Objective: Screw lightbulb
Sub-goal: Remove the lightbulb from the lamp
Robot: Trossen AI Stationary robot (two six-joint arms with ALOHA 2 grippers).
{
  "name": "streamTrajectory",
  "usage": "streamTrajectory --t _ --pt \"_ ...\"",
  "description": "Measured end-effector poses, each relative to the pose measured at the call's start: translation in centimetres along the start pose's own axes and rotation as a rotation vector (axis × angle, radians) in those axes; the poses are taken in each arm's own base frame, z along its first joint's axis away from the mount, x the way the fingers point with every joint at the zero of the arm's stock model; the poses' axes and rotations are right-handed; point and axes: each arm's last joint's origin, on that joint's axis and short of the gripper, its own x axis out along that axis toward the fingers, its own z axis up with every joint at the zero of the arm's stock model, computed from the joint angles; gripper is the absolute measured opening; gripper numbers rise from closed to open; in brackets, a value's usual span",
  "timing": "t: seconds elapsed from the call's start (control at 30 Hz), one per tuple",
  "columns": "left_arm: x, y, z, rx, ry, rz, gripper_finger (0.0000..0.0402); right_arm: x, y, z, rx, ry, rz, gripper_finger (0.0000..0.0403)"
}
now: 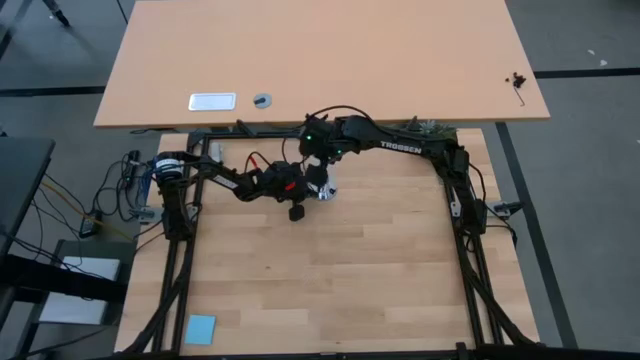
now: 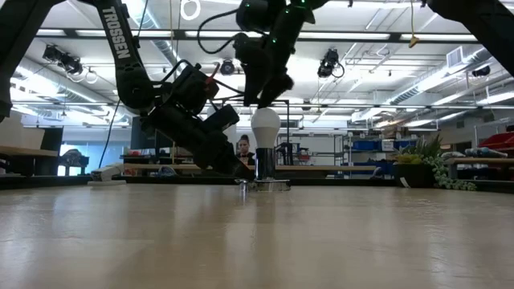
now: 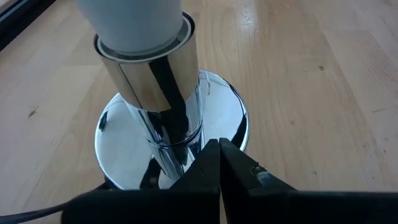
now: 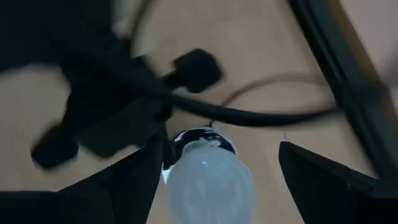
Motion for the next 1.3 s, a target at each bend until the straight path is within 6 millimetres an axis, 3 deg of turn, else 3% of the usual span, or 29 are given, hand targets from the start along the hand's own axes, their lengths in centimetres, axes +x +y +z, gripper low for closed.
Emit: streamTrajectory --t 0.2,0.5,0.67,0.9,1.1,1.3 --pt "0.0 0.0 0.0 0.001 -0.004 0.002 0.0001 -0.5 0.5 -0.4 0.447 0.046 -0.022 0.0321" --pt "0.0 0.0 0.0 -0.006 -0.006 0.002 0.0001 0.4 2.2 -1.6 0.586 0.083 -0.122 0.0319" --pt "0.0 0.0 0.1 -0.007 -0.007 0.003 0.0001 1.0 2.0 -2.2 0.586 0.098 -0.182 0.0319" --pt "0.0 0.0 0.1 -0.007 -0.008 0.004 0.0001 1.2 1.4 -2.0 0.359 0.104 -0.148 0.0292" --pt "0.0 0.0 0.1 -0.006 -0.008 0.004 0.0001 1.2 0.6 -1.7 0.027 0.119 -0.047 0.0263" --pt "0.0 0.0 0.1 -0.005 -0.008 0.004 0.0001 1.2 0.5 -1.4 -0.341 0.092 0.023 0.0257"
